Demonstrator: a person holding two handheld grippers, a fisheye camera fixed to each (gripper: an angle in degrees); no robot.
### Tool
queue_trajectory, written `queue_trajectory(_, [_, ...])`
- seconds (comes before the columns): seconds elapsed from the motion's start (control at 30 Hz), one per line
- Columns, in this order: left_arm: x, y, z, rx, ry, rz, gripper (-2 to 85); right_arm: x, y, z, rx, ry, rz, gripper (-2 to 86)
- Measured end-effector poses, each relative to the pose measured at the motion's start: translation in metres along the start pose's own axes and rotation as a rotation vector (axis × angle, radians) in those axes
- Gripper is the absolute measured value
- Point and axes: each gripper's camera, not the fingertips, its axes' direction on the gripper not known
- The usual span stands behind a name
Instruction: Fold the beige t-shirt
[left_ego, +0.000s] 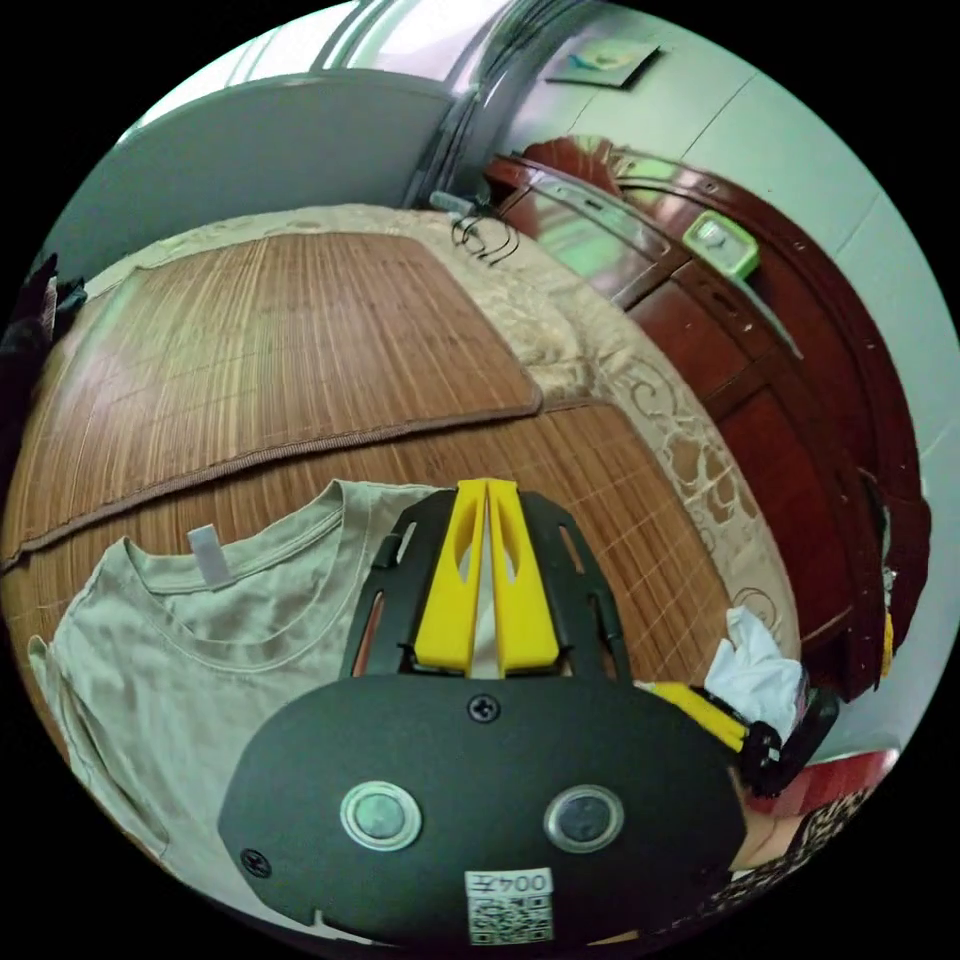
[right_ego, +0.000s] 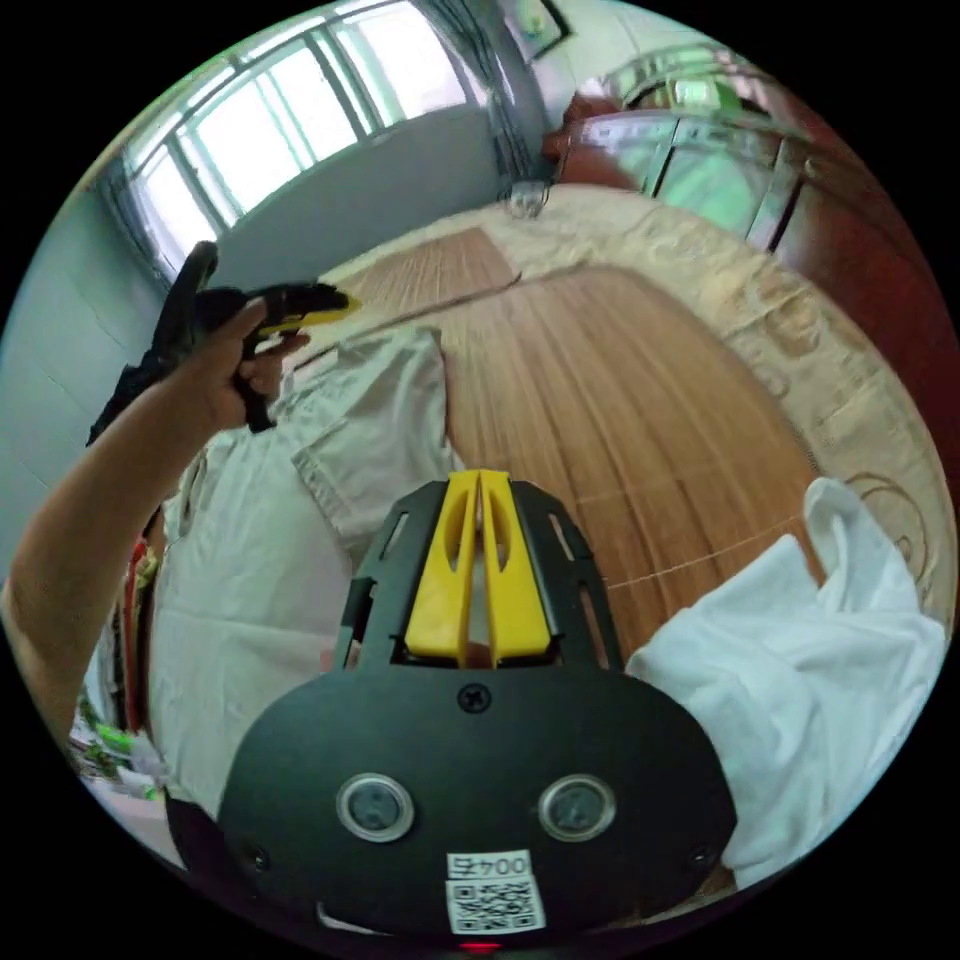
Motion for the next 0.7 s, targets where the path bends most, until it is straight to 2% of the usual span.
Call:
queue_trajectory(0.07, [0.001, 0.021, -0.032, 0.049, 0.005, 0.045, 0.5, -0.006, 0.005, -0.02, 0.139, -0.003, -0.021, 0.5])
queue_trajectory(0.13, [0.0, 0.067, -0.078, 0.107, -0.037, 0.094, 0.7, -0.003, 0.015, -0.03, 0.251, -0.096, -0.009, 1.5])
queue_trajectory(0.2, [-0.007, 0.106, -0.115, 0.129, -0.094, 0.118, 1.0, 0.012, 0.027, -0.032, 0.343, -0.313, 0.081, 4.7])
queue_trajectory(0.37, [-0.061, 0.199, -0.216, 0.117, -0.344, 0.109, 2.2, 0.034, 0.035, -0.032, 0.326, -0.656, 0.113, 3.0])
queue_trajectory(0.43, [-0.106, 0.23, -0.26, 0.08, -0.502, 0.054, 3.4, 0.039, 0.038, -0.029, 0.309, -0.726, 0.148, 0.8])
queue_trajectory(0.5, [-0.147, 0.242, -0.287, 0.054, -0.558, -0.033, 5.0, 0.039, 0.038, -0.021, 0.235, -0.82, 0.11, -0.1])
queue_trajectory(0.63, [-0.238, 0.237, -0.318, -0.017, -0.545, -0.255, 12.2, 0.025, 0.039, -0.016, 0.205, -0.798, 0.044, -0.3])
queue_trajectory(0.7, [-0.263, 0.224, -0.321, -0.038, -0.536, -0.308, 14.9, -0.002, 0.038, -0.023, 0.211, -0.645, -0.093, 0.3])
